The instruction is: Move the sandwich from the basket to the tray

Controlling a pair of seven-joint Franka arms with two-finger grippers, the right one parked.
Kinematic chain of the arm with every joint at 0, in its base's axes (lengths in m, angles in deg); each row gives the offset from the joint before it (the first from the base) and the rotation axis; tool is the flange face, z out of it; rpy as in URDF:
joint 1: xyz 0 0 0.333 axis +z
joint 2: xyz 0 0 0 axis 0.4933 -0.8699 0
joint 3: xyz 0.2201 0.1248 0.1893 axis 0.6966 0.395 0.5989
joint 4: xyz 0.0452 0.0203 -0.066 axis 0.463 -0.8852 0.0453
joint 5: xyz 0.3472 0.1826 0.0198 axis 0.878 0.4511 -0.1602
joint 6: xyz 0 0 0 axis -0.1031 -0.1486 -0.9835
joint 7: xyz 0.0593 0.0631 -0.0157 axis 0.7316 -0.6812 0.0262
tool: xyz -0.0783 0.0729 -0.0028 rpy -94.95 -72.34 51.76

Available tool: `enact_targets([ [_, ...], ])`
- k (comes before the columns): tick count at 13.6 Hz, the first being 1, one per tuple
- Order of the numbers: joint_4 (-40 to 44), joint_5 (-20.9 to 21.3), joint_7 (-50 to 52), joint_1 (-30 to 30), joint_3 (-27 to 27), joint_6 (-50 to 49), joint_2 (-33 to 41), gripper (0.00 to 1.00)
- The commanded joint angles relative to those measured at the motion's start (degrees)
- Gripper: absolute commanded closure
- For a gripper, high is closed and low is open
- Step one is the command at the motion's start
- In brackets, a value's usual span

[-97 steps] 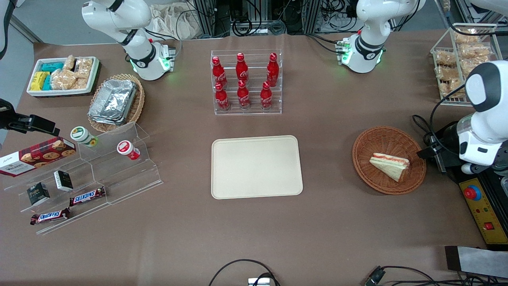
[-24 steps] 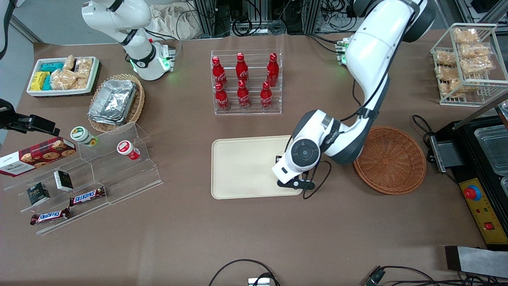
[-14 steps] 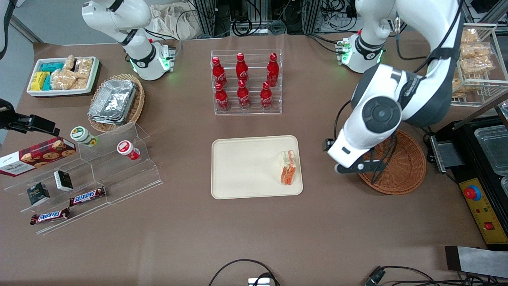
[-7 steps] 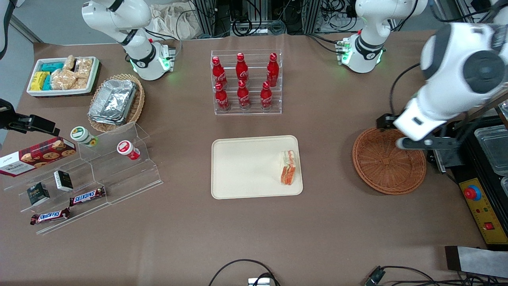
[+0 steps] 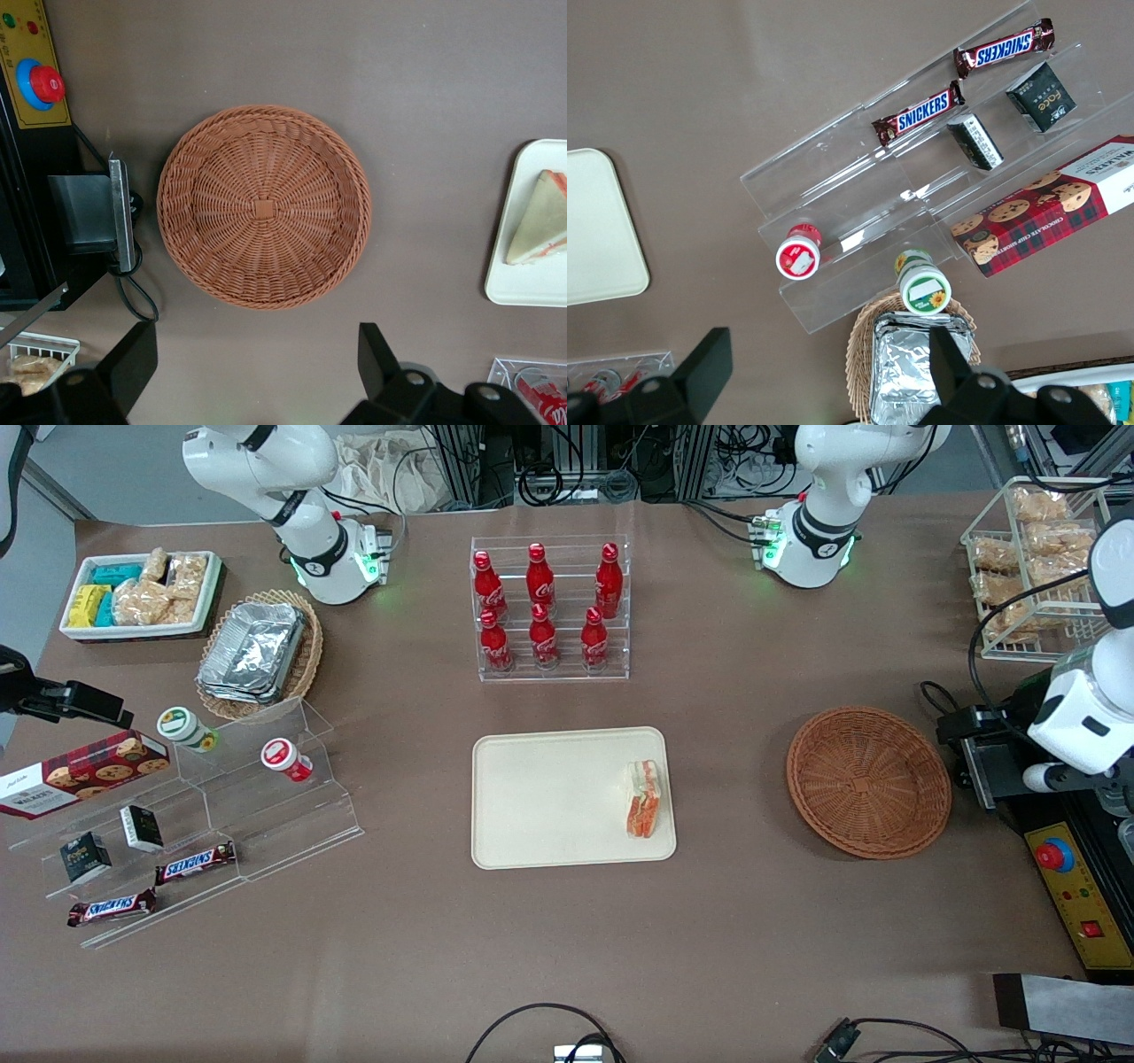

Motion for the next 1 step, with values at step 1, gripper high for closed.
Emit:
enact_targets([
  [1, 6.82, 0.04, 0.59, 1.04, -0.81, -2.49, -3.88, 0.00],
])
